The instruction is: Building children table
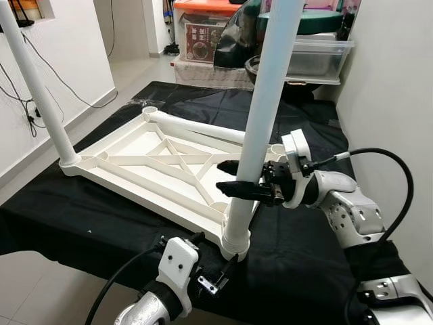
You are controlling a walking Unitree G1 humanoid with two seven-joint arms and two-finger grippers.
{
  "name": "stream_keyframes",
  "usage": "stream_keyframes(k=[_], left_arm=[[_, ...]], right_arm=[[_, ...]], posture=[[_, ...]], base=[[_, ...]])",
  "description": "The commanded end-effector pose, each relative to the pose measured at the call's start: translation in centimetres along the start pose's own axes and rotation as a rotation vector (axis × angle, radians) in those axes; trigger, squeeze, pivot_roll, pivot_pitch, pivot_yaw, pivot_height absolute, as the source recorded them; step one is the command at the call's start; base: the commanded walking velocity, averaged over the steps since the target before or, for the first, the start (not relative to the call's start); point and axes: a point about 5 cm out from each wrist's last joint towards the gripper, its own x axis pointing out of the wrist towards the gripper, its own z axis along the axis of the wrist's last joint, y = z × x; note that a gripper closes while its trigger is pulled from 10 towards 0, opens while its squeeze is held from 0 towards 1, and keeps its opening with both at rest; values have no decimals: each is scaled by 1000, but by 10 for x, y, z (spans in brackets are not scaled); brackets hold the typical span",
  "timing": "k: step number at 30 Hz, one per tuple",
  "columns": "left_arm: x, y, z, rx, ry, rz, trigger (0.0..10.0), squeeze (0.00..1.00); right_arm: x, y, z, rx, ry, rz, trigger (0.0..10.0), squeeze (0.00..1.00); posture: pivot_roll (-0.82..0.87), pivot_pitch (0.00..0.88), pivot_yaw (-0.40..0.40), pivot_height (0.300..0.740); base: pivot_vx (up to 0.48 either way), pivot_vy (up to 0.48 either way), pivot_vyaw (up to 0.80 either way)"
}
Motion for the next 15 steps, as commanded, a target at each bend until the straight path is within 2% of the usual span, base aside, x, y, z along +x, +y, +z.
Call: stream_keyframes(k=[1,3,6,11,15], left_arm=[[-1,0,-5,0,20,-1,10000,0],[-1,1,-4,0,18,0,10000,0],[-1,1,-4,-1,17,1,10000,0],[-1,1,-4,-1,17,2,10000,0],[-1,0,-4,-1,16,5,10000,0]], right_arm=[[1,-2,-9,7,50,-32,0,0],[1,-9,-17,11,103,-110,0,0],[1,-13,-22,14,134,-158,0,0],[1,-15,-24,18,143,-184,0,0],[1,-21,-28,19,143,-262,0,0]], posture=[[70,33,-43,740],[69,37,-42,740],[68,38,-42,740],[67,39,-42,740],[69,40,-46,740]], base=[[0,0,0],[0,0,0],[0,0,0],[0,0,0],[0,0,0]])
